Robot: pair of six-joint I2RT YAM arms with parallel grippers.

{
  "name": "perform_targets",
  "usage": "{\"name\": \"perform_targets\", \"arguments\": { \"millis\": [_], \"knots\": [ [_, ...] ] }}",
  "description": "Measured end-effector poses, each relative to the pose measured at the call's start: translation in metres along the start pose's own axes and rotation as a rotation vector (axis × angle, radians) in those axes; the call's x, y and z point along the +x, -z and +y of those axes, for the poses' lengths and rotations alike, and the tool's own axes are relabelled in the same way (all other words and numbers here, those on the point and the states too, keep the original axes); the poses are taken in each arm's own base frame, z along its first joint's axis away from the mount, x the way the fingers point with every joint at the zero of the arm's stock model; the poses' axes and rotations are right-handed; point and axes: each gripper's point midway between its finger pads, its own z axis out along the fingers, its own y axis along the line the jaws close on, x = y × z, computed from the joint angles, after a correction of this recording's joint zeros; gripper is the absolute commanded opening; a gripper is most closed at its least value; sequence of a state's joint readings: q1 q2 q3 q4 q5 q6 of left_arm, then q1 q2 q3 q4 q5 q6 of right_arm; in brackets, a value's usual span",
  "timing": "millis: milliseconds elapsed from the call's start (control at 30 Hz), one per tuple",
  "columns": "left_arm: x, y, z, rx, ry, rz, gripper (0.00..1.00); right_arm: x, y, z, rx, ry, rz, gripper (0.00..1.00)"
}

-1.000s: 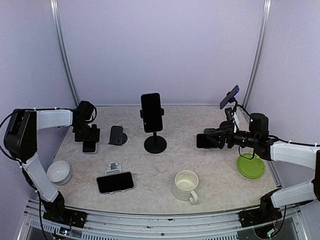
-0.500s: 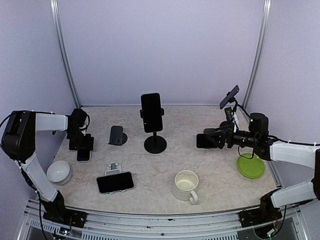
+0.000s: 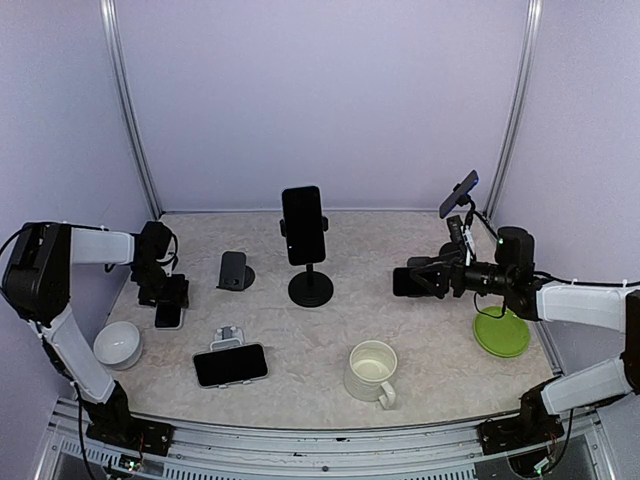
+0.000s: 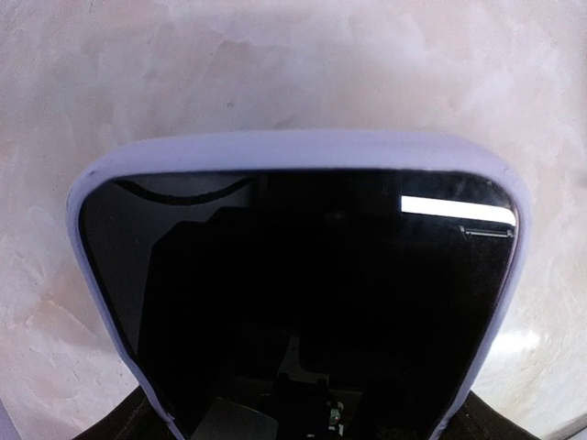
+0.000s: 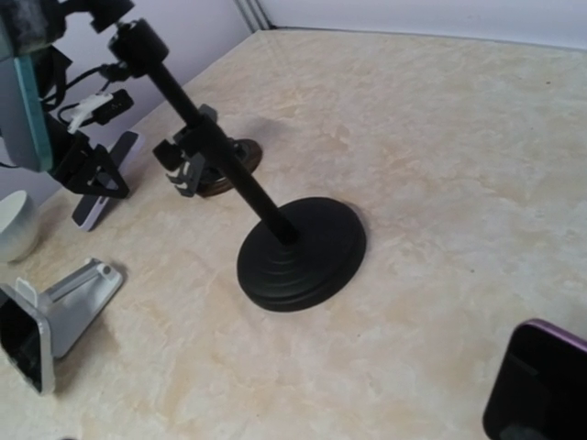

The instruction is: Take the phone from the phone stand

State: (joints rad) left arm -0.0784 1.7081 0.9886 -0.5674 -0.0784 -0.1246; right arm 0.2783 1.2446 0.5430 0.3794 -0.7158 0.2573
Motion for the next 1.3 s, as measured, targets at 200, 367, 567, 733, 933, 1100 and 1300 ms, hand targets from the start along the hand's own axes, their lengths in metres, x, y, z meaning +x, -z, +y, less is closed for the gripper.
{"name": "perform_targets", "arguments": {
  "millis": [200, 367, 567, 733, 933, 1100, 1300],
  "knots": [
    [0.007, 0.008, -0.001, -0.005, -0.01, -0.002, 0.62, 0.004, -0.003, 0.003, -0.034, -0.018, 0.001, 1.0],
    [0.01, 0.007, -0.004, -0.002, -0.019, 0.012, 0.7, 0.005, -0.004, 0.004, -0.052, -0.026, 0.003, 1.0],
    [0.014, -0.001, -0.007, -0.005, -0.033, 0.039, 0.82, 0.005, -0.004, 0.006, -0.061, -0.026, 0.001, 1.0],
    [0.013, -0.001, -0.013, -0.015, -0.054, 0.036, 0.93, 0.005, -0.004, 0.006, -0.062, -0.026, 0.001, 1.0],
    [0.011, 0.0, -0.018, -0.032, -0.078, 0.023, 0.99, 0.004, -0.003, 0.006, -0.059, -0.024, -0.002, 1.0],
    [0.008, 0.002, -0.021, -0.037, -0.091, 0.011, 0.99, 0.003, -0.001, 0.007, -0.054, -0.02, -0.006, 1.0],
    [-0.015, 0.028, -0.038, -0.002, -0.094, -0.104, 0.99, 0.001, 0.001, 0.008, -0.043, -0.013, -0.017, 1.0]
  ]
}}
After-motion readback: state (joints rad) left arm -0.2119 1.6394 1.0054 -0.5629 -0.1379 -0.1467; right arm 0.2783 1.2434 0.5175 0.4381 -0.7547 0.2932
